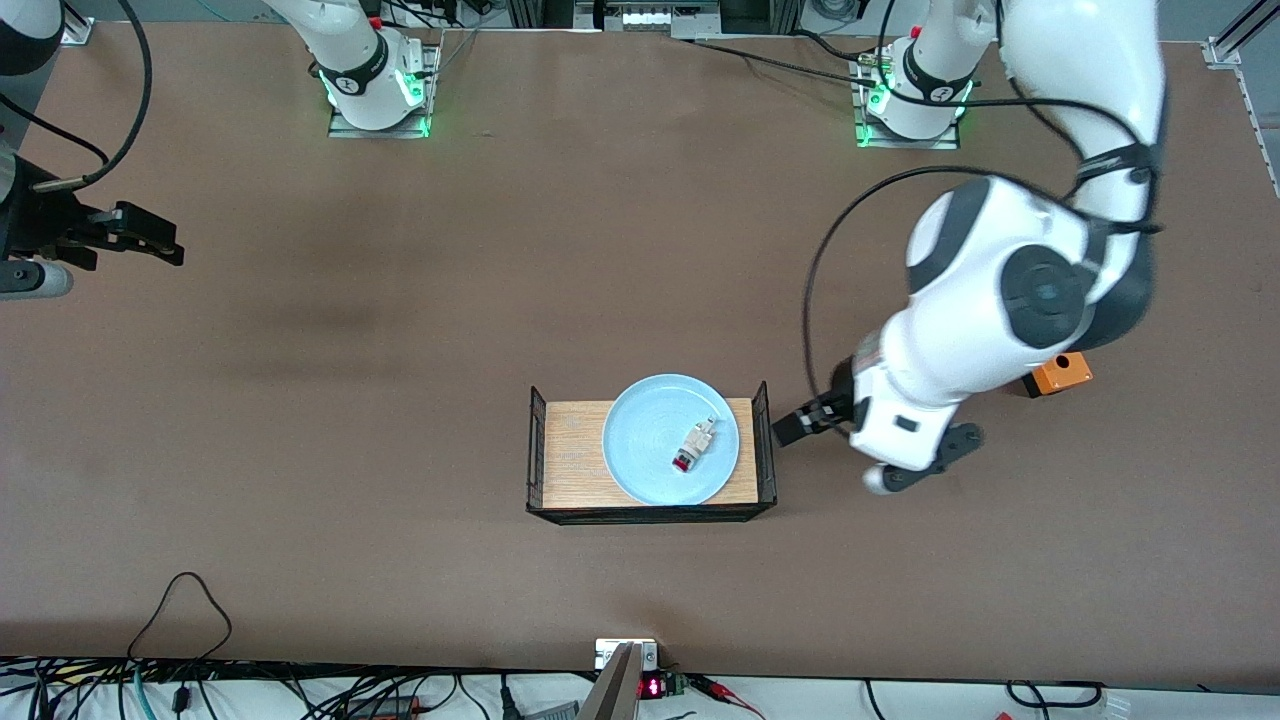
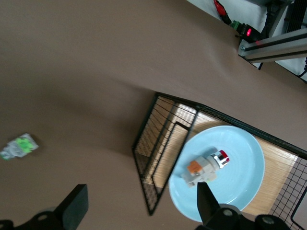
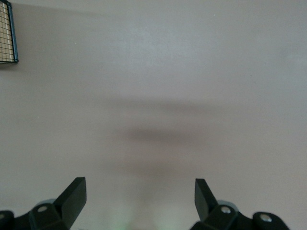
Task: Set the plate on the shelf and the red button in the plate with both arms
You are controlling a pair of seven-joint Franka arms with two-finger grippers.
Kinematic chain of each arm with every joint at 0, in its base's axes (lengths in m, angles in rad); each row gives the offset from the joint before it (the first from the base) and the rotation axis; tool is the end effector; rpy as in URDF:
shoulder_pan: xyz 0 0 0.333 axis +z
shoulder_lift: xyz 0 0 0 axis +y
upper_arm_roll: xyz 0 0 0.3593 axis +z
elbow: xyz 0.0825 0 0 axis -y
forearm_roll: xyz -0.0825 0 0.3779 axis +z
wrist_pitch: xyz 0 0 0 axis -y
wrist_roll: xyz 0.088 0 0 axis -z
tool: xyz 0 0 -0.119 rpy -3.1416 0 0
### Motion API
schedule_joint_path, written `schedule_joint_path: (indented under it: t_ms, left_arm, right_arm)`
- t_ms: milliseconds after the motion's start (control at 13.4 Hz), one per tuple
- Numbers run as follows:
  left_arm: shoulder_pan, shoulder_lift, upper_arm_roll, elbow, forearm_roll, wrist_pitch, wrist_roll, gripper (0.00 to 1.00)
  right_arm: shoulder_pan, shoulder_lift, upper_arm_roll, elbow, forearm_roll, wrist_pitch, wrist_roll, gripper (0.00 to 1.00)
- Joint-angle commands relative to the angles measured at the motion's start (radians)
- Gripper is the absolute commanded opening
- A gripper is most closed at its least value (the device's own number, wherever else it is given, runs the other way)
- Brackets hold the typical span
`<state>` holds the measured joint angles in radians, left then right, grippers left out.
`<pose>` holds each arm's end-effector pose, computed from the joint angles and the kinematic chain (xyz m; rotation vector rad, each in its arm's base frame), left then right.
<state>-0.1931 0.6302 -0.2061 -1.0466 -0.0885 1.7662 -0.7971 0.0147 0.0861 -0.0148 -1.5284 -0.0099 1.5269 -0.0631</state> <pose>0.7152 -0.2556 0.5139 2.8376 0.6578 -0.0459 0.5715 -0.0009 0.6236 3.1286 0.0986 -0.1377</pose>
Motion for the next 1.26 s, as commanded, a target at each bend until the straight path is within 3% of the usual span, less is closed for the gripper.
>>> schedule_joint_path:
  t_ms: [0,223,372,521,818,1190]
  left_arm:
    - [0.010,-0.038,-0.009,-0.020,0.018,-0.027,0.038,1.00]
    - [0.026,-0.052,0.005,-0.021,0.114,-0.082,0.148,1.00]
    - [0.062,-0.066,0.005,-0.021,0.199,-0.163,0.302,1.00]
    - [0.130,-0.075,0.005,-0.021,0.204,-0.220,0.460,1.00]
    - [0.260,-0.096,0.005,-0.023,0.205,-0.238,0.703,1.00]
    - [0.328,-0.101,0.007,-0.026,0.245,-0.240,0.759,1.00]
  right_arm:
    - [-0.013,0.015,0.016,0.045,-0.002,-0.056,0.067,1.00]
    - [0.002,0.018,0.018,0.043,-0.007,-0.070,0.261,1.00]
    - [0.019,0.021,0.019,0.053,-0.004,-0.070,0.165,1.00]
    - [0.076,0.018,0.018,0.053,-0.010,-0.073,0.099,1.00]
    - [0.073,0.014,0.009,0.054,-0.007,-0.077,0.085,1.00]
    - [0.045,0.020,-0.016,0.056,0.024,-0.117,0.051,1.00]
